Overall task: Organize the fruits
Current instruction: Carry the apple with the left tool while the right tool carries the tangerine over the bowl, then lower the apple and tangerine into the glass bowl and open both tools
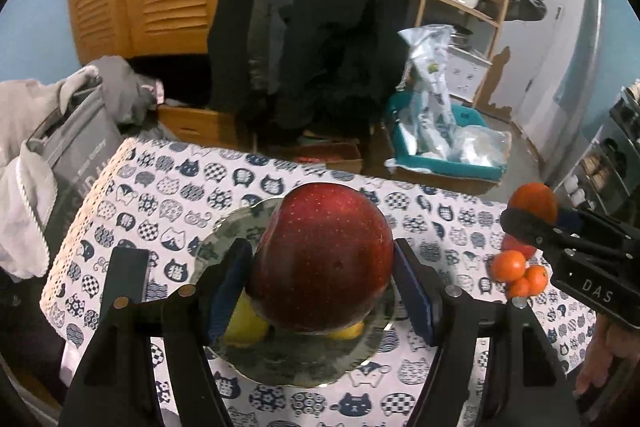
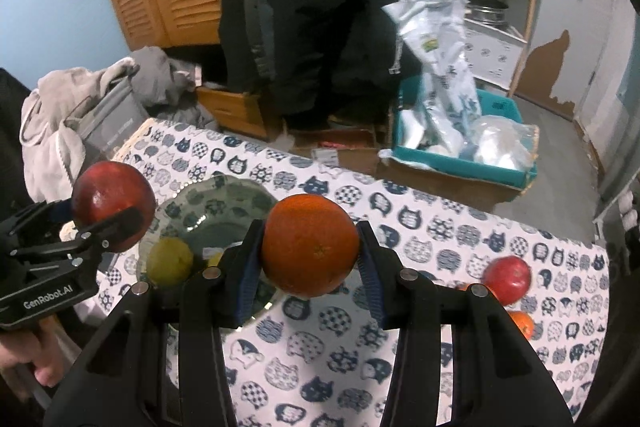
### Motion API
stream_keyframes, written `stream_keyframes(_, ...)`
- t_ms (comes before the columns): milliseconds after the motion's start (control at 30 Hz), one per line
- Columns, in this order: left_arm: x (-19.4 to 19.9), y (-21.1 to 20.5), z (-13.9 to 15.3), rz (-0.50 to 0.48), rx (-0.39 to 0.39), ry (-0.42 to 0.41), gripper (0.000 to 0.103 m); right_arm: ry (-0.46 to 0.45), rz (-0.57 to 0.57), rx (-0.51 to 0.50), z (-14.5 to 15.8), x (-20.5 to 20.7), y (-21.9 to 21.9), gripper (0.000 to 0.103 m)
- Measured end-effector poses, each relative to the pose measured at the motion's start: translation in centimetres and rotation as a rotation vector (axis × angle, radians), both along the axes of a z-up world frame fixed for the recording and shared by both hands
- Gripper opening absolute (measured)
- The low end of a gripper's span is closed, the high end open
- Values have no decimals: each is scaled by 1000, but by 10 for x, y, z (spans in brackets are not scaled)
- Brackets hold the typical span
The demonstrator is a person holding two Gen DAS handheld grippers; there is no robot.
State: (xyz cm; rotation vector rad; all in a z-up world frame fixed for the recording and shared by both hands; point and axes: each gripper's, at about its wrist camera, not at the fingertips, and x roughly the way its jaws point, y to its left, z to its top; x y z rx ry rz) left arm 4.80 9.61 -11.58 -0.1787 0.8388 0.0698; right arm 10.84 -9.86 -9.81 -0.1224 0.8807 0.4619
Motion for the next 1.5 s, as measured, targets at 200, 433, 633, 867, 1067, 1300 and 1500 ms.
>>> stream_keyframes(200, 9, 22, -18, 41, 9, 47, 72, 40, 25, -1, -18, 15, 27, 44)
stream_keyframes(433, 23, 39, -38, 61, 15, 98, 72, 102, 44, -1, -44, 35, 52, 44)
stream_keyframes(633, 37, 47, -62, 63, -9, 156, 72, 170, 52, -15, -73, 49, 68, 44)
stream_keyframes(867, 56, 53, -99, 65, -25, 240, 72, 227, 60, -43, -104, 61, 75, 44)
stream_keyframes(1067, 67, 54, -119, 68, -47, 280, 72, 268, 47, -37, -122, 67, 74, 44)
stream_keyframes(1300, 78, 56, -131, 69, -57, 298, 71, 289, 42, -35, -132, 70, 74, 44)
stream_keyframes(1500, 82, 56, -131, 69, -63, 281, 62, 296, 36, -36, -135, 73, 72, 44)
